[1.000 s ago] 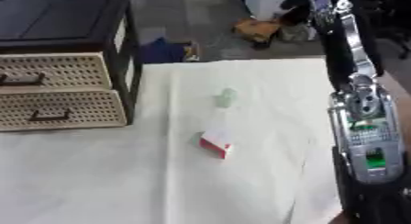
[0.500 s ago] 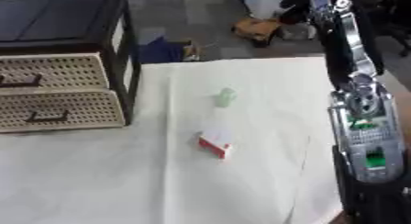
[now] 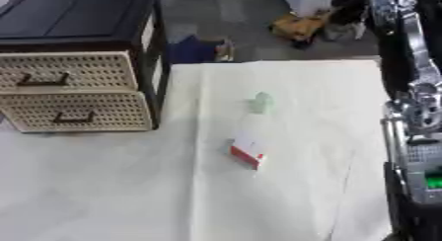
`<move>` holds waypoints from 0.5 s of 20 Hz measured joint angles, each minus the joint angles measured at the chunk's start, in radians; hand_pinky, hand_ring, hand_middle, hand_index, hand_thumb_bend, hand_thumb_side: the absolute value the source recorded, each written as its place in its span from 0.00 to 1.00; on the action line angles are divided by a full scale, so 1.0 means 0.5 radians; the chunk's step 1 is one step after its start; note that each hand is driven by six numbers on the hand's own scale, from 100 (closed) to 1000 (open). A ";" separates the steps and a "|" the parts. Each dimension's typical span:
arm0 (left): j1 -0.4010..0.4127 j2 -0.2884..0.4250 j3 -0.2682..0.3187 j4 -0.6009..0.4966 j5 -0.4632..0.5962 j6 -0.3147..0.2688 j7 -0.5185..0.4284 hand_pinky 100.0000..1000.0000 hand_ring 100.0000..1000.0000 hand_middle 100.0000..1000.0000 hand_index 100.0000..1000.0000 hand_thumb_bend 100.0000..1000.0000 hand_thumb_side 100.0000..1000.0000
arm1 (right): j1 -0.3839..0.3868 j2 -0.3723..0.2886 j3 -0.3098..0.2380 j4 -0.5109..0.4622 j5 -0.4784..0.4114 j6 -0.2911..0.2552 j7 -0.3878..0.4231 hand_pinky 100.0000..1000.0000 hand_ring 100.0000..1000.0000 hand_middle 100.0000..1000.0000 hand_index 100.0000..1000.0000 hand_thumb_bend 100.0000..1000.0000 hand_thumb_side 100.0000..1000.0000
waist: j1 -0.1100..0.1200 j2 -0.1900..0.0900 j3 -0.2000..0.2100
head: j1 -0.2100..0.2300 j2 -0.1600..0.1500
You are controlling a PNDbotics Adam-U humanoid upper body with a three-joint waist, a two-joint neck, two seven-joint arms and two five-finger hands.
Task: Pick up objects from table and place into drawer.
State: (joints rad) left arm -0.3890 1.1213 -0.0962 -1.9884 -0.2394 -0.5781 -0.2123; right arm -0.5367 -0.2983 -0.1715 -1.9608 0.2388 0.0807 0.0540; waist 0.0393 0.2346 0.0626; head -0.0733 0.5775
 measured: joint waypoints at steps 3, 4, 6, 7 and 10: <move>-0.063 0.006 -0.009 0.000 0.033 0.026 -0.070 0.26 0.44 0.48 0.81 0.00 0.68 | 0.000 -0.004 0.002 0.000 -0.003 -0.002 -0.003 0.60 0.51 0.51 0.85 0.04 1.00 | 0.003 0.000 0.004 | 0.004 -0.003; -0.085 0.007 -0.015 0.000 0.048 0.036 -0.092 0.26 0.45 0.48 0.81 0.00 0.68 | 0.000 -0.006 0.006 0.000 -0.004 -0.002 -0.004 0.60 0.51 0.51 0.85 0.04 1.00 | 0.002 0.000 0.005 | 0.004 -0.007; -0.134 0.007 -0.032 -0.001 0.083 0.059 -0.135 0.26 0.44 0.48 0.81 0.00 0.68 | -0.001 -0.007 0.011 0.000 -0.005 -0.003 -0.004 0.60 0.51 0.51 0.85 0.04 1.00 | 0.002 0.000 0.006 | 0.004 -0.016; -0.157 0.007 -0.042 -0.001 0.099 0.070 -0.156 0.26 0.44 0.48 0.81 0.00 0.68 | -0.001 -0.007 0.012 0.001 -0.005 -0.003 -0.004 0.60 0.51 0.51 0.85 0.04 1.00 | 0.002 0.000 0.006 | 0.004 -0.017; -0.237 0.006 -0.070 -0.001 0.141 0.111 -0.211 0.25 0.43 0.47 0.81 0.00 0.69 | -0.012 -0.007 0.017 0.005 -0.005 -0.004 -0.003 0.60 0.51 0.51 0.85 0.05 1.00 | 0.002 0.000 0.002 | 0.003 -0.022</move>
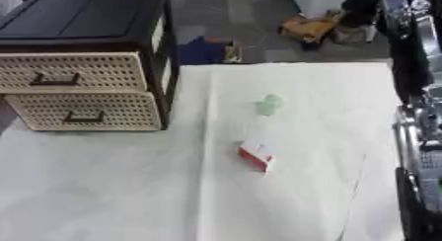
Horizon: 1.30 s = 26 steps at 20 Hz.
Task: Pick up objects from table and place into drawer.
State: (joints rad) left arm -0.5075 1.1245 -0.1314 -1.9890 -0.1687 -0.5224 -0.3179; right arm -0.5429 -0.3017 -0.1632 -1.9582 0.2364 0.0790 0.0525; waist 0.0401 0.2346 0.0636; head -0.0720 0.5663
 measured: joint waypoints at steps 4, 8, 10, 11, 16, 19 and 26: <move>-0.078 0.000 -0.039 -0.003 0.018 0.078 -0.077 0.11 0.30 0.40 0.82 0.00 0.73 | -0.006 0.000 0.008 0.001 0.000 -0.005 0.005 0.60 0.51 0.51 0.85 0.05 1.00 | -0.003 0.000 -0.008 | -0.008 -0.017; -0.143 0.002 -0.078 -0.007 0.019 0.176 -0.163 0.00 0.09 0.23 0.84 0.00 0.87 | -0.006 0.000 0.009 0.007 0.000 -0.008 0.010 0.59 0.51 0.51 0.85 0.05 1.00 | 0.000 0.003 -0.019 | -0.018 -0.039; -0.171 0.003 -0.092 -0.009 0.034 0.216 -0.218 0.00 0.00 0.14 0.83 0.00 0.92 | -0.006 0.000 0.009 0.013 0.000 -0.008 0.011 0.59 0.51 0.51 0.86 0.05 1.00 | 0.001 0.006 -0.026 | -0.018 -0.048; -0.191 0.003 -0.099 -0.009 0.047 0.229 -0.253 0.00 0.00 0.11 0.83 0.00 0.93 | -0.006 0.000 0.009 0.013 0.000 -0.008 0.011 0.59 0.51 0.51 0.86 0.05 1.00 | 0.002 0.008 -0.029 | -0.018 -0.048; -0.290 0.001 -0.101 0.003 0.125 0.270 -0.431 0.00 0.00 0.00 0.83 0.00 1.00 | -0.006 -0.001 0.015 0.016 -0.001 -0.007 0.017 0.59 0.51 0.51 0.86 0.04 1.00 | 0.016 0.012 -0.035 | -0.018 -0.063; -0.357 -0.017 -0.104 0.072 0.154 0.265 -0.535 0.00 0.00 0.00 0.84 0.00 1.00 | -0.005 -0.001 0.018 0.020 -0.001 -0.004 0.019 0.59 0.51 0.51 0.86 0.05 1.00 | 0.019 0.012 -0.040 | -0.017 -0.063; -0.505 -0.107 -0.155 0.312 0.151 0.238 -0.766 0.00 0.00 0.00 0.88 0.00 1.00 | 0.000 -0.001 0.018 0.024 -0.001 0.001 0.018 0.59 0.51 0.51 0.86 0.03 1.00 | 0.024 0.012 -0.048 | -0.008 -0.064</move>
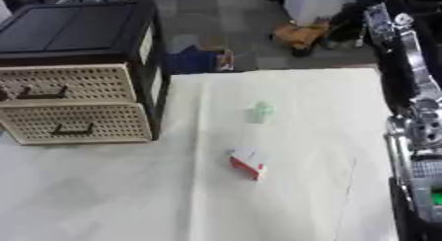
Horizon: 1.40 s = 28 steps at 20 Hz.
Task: Pick up objects from table and place into drawer.
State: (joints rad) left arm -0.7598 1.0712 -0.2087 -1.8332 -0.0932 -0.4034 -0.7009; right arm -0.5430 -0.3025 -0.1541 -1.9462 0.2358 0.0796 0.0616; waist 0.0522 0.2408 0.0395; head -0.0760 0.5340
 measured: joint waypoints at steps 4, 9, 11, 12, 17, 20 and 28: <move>-0.098 -0.064 -0.011 0.149 -0.014 0.053 -0.061 0.00 0.00 0.00 0.92 0.00 1.00 | 0.011 0.000 0.000 0.000 0.000 0.002 -0.001 0.59 0.51 0.50 0.86 0.03 1.00 | 0.001 0.000 -0.001 | 0.008 0.000; -0.217 -0.137 -0.020 0.333 0.011 0.143 -0.150 0.00 0.00 0.00 0.90 0.00 1.00 | 0.013 -0.001 0.000 0.001 0.000 0.008 -0.006 0.59 0.51 0.50 0.86 0.03 1.00 | 0.005 0.000 -0.002 | 0.017 0.000; -0.236 -0.150 -0.021 0.379 -0.003 0.157 -0.164 0.00 0.00 0.00 0.90 0.00 1.00 | 0.013 -0.002 0.000 0.001 0.000 0.012 -0.010 0.59 0.51 0.50 0.86 0.03 1.00 | 0.010 0.000 -0.005 | 0.023 0.000; -0.243 -0.159 -0.021 0.399 -0.020 0.163 -0.170 0.00 0.00 0.00 0.90 0.00 1.00 | 0.013 -0.002 -0.001 0.001 0.000 0.014 -0.012 0.59 0.51 0.50 0.86 0.03 1.00 | 0.012 0.000 -0.007 | 0.025 0.000; -0.236 -0.178 -0.021 0.473 -0.100 0.190 -0.197 0.00 0.00 0.00 0.90 0.00 1.00 | 0.011 -0.003 -0.001 0.001 0.000 0.018 -0.020 0.59 0.51 0.50 0.86 0.03 1.00 | 0.011 0.006 -0.020 | 0.025 0.020; -0.215 -0.182 -0.022 0.491 -0.115 0.204 -0.211 0.00 0.00 0.00 0.91 0.00 1.00 | 0.001 -0.004 -0.001 0.001 0.000 0.019 -0.023 0.59 0.51 0.50 0.86 0.03 1.00 | 0.005 0.015 -0.034 | 0.024 0.051; -0.194 -0.195 -0.058 0.499 -0.122 0.190 -0.198 0.00 0.00 0.00 0.91 0.00 1.00 | -0.024 -0.004 -0.006 0.001 0.000 0.015 -0.031 0.59 0.51 0.50 0.86 0.03 1.00 | -0.012 0.037 -0.073 | 0.048 0.057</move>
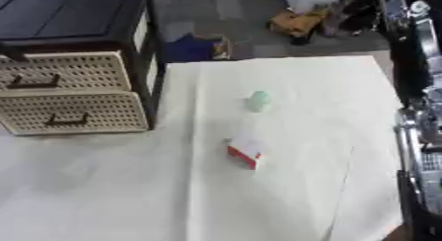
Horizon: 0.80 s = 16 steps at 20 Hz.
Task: Pick up objects from table and place into drawer.
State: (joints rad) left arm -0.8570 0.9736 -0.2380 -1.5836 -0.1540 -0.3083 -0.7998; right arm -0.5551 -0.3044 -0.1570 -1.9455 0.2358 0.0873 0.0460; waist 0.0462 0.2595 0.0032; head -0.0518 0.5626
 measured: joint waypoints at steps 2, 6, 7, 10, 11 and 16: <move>0.006 -0.003 0.000 0.015 -0.015 -0.001 0.001 0.00 0.00 0.00 0.91 0.00 1.00 | -0.001 0.000 -0.005 0.001 0.000 -0.002 -0.002 0.59 0.51 0.50 0.86 0.04 1.00 | -0.006 0.006 -0.009 | 0.009 -0.001; 0.006 -0.016 0.000 0.033 -0.058 0.001 -0.001 0.00 0.00 0.00 0.92 0.00 1.00 | -0.011 -0.001 -0.007 0.011 0.000 -0.003 -0.003 0.59 0.51 0.50 0.86 0.04 1.00 | -0.010 0.020 -0.014 | 0.019 -0.005; 0.006 -0.017 0.000 0.037 -0.073 0.003 -0.003 0.00 0.00 0.00 0.92 0.00 1.00 | -0.015 -0.001 -0.007 0.012 0.000 -0.003 -0.003 0.59 0.51 0.50 0.86 0.03 1.00 | -0.011 0.023 -0.016 | 0.020 -0.008; 0.006 -0.019 0.002 0.043 -0.144 0.006 -0.006 0.00 0.00 0.00 0.93 0.00 1.00 | -0.016 -0.002 -0.007 0.013 0.000 -0.003 -0.003 0.59 0.51 0.50 0.86 0.04 1.00 | -0.012 0.027 -0.017 | 0.020 -0.023; 0.006 -0.021 0.003 0.043 -0.175 0.004 -0.004 0.00 0.00 0.00 0.93 0.00 1.00 | -0.016 -0.002 -0.007 0.013 0.000 -0.003 -0.003 0.59 0.51 0.50 0.86 0.04 1.00 | -0.012 0.030 -0.018 | 0.020 -0.025; 0.006 -0.034 0.003 0.057 -0.328 -0.028 0.028 0.00 0.00 0.00 0.94 0.00 1.00 | -0.017 -0.003 -0.008 0.017 0.000 -0.005 -0.004 0.59 0.51 0.50 0.86 0.04 1.00 | -0.012 0.039 -0.020 | 0.024 -0.048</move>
State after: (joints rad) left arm -0.8538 0.9565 -0.2364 -1.5550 -0.3182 -0.3223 -0.7858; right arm -0.5634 -0.3059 -0.1610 -1.9373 0.2358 0.0849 0.0439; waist 0.0403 0.2790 -0.0068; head -0.0397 0.5386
